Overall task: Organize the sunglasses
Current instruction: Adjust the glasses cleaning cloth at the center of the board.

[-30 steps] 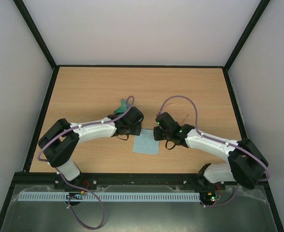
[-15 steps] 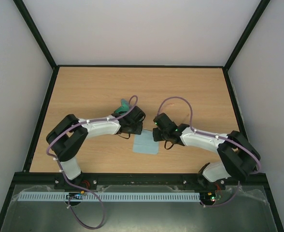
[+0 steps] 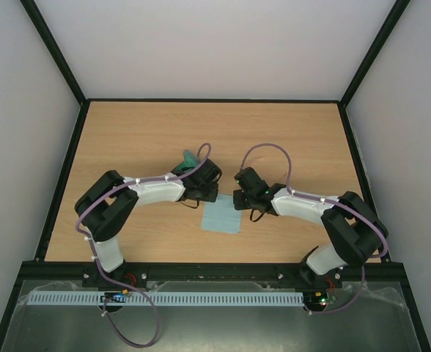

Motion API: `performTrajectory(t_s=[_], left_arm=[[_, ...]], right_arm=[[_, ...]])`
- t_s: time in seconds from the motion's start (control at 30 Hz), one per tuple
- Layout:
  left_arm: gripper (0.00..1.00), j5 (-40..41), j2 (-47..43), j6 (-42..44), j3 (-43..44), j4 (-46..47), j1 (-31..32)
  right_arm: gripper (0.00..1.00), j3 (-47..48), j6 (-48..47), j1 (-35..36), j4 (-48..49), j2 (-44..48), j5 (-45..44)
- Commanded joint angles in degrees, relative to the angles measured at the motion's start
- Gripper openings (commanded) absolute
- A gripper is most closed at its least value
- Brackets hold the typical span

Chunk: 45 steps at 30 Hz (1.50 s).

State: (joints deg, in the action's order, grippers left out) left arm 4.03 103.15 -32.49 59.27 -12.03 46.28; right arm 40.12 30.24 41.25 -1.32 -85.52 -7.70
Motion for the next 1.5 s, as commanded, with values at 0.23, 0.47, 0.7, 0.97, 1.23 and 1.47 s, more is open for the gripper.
performTrajectory(t_s=[0.23, 0.47, 0.7, 0.97, 1.23, 1.47], left_arm=[[0.02, -1.04, -0.58, 0.9, -1.73, 1.83, -0.6], [0.02, -1.66, -1.83, 0.7, -3.88, 2.99, -0.24], [0.02, -1.64, -3.02, 0.17, -5.35, 3.46, 0.19], [0.02, -1.54, -4.19, -0.5, -6.41, 3.44, 1.19], [0.02, -0.88, -5.36, -1.49, -7.62, 3.46, 2.12], [0.03, 0.09, -6.05, -1.43, -6.91, 2.6, 2.11]], right_arm=[[0.09, -0.54, -2.28, -0.37, 0.12, 0.73, 2.51], [0.04, -1.94, -2.29, -0.36, 1.18, 1.25, 3.93], [0.03, -2.98, -2.47, -0.35, 1.32, 2.06, 4.38], [0.03, -3.97, -2.64, -0.37, 1.32, 3.29, 5.71], [0.03, -4.65, -2.67, -0.36, 0.98, 5.01, 6.46], [0.02, -5.0, -2.73, -0.3, 1.05, 5.66, 6.88]])
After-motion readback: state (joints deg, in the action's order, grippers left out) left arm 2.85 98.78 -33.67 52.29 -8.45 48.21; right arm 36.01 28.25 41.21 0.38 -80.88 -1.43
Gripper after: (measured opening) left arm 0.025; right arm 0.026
